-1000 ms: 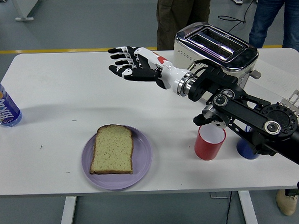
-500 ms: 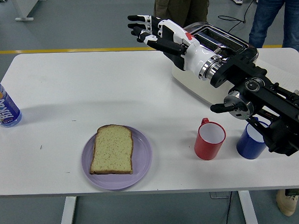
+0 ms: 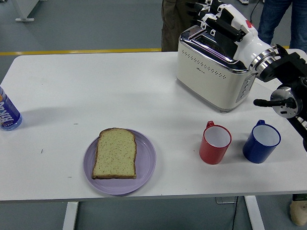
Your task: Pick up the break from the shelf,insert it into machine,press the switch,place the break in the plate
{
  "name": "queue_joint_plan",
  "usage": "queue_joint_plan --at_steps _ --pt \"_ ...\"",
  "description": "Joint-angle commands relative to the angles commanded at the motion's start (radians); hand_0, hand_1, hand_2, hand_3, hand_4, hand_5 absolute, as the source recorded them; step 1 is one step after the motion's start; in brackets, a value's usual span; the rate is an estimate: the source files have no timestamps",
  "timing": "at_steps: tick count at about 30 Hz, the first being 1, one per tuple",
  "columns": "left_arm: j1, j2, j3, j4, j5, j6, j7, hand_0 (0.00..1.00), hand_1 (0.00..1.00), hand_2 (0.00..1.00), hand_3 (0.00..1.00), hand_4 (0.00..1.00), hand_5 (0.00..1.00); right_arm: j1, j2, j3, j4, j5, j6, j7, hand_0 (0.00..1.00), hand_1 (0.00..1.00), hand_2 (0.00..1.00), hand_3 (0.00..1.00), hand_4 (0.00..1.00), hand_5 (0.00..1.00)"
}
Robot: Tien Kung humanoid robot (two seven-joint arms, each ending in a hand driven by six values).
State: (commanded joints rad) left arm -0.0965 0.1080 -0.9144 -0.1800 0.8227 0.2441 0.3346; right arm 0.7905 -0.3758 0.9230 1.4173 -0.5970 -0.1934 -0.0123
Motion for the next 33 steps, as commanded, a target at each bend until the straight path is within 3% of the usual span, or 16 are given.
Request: queue_joint_plan --at_steps 10,17,25,33 --pt "0.012 -0.002 -0.015 0.000 0.021 -0.001 0.001 0.638 0.486 0.455 0.550 0.343 0.826 -0.137 -0.096 0.131 0.010 0.060 -0.003 0.022 0.892 0.823 0.796 0.788 0.538 0.358" --pt "0.018 -0.003 -0.024 0.000 0.032 -0.002 0.001 0.638 0.485 0.455 0.550 0.343 0.825 -0.236 -0.139 0.211 0.014 0.123 0.000 0.038 0.888 0.820 0.795 0.785 0.536 0.359" --pt "0.022 -0.005 -0.024 0.000 0.031 -0.002 0.000 0.638 0.489 0.458 0.550 0.341 0.826 -0.339 -0.151 0.309 0.019 0.225 0.005 0.075 0.878 0.811 0.792 0.785 0.534 0.373" --pt "0.018 -0.007 -0.023 0.000 0.030 -0.004 -0.002 0.638 0.487 0.459 0.550 0.342 0.827 -0.429 -0.147 0.393 0.011 0.252 0.007 0.078 0.868 0.802 0.789 0.778 0.534 0.374"
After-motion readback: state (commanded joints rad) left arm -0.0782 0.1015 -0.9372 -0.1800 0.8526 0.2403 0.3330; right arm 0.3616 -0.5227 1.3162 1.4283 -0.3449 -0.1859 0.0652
